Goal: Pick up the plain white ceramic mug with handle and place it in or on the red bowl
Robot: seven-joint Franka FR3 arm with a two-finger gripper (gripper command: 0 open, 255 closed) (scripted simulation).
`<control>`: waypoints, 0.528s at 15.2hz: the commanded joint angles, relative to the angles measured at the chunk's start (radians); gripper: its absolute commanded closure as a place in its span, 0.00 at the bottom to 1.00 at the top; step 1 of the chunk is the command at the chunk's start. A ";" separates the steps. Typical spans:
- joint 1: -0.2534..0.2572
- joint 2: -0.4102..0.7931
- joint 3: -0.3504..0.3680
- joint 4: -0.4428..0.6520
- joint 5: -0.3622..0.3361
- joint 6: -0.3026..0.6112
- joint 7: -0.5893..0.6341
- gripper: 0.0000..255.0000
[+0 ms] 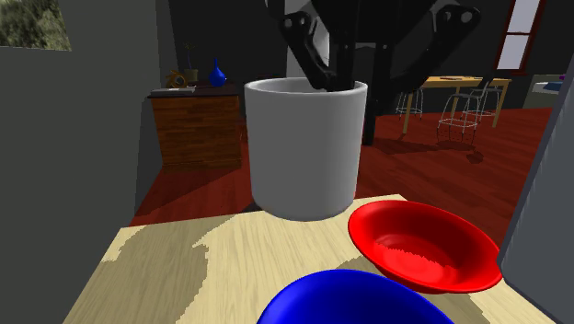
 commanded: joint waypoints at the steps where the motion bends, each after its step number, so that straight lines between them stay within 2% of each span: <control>1: 0.017 -0.023 0.022 -0.016 0.012 -0.005 0.040 1.00; 8: 0.082 -0.088 0.112 -0.051 0.059 -0.023 0.190 1.00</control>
